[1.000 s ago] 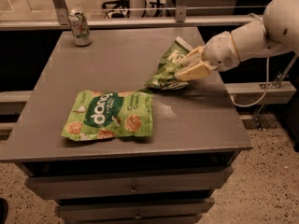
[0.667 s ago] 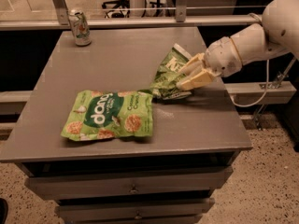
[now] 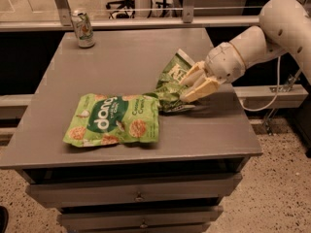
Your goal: Move green jalapeno chip bag near green rice chip bag
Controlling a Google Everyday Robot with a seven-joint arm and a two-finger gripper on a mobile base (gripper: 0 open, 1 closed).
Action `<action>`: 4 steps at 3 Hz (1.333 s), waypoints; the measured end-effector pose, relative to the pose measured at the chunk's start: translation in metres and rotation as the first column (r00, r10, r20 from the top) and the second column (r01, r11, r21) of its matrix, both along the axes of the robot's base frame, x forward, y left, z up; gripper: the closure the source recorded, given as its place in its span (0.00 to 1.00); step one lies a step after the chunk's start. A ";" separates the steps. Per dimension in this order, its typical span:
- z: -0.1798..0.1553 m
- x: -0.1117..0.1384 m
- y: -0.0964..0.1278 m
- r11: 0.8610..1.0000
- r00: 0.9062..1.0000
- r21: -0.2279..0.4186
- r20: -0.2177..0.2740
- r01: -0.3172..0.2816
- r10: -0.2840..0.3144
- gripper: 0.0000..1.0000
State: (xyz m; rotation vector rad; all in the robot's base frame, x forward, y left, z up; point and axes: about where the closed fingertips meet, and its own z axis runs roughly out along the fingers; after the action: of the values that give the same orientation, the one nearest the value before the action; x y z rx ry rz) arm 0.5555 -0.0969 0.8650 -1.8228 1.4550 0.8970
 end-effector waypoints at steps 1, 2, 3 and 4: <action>-0.002 -0.002 0.004 1.000 1.000 -0.004 0.000 -0.030 0.030 0.45; -0.002 -0.002 0.006 0.999 0.999 -0.007 0.003 -0.033 0.033 0.14; -0.001 -0.001 0.005 0.999 0.999 -0.011 0.007 -0.032 0.032 0.00; -0.001 -0.001 0.005 0.999 0.999 -0.011 0.007 -0.032 0.032 0.00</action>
Offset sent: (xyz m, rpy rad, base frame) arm -0.0090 0.0006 -0.0014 -0.0170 0.0082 0.0552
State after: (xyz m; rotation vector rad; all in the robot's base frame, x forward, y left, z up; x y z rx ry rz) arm 0.5541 -0.0921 0.8638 -1.8600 1.4325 0.8992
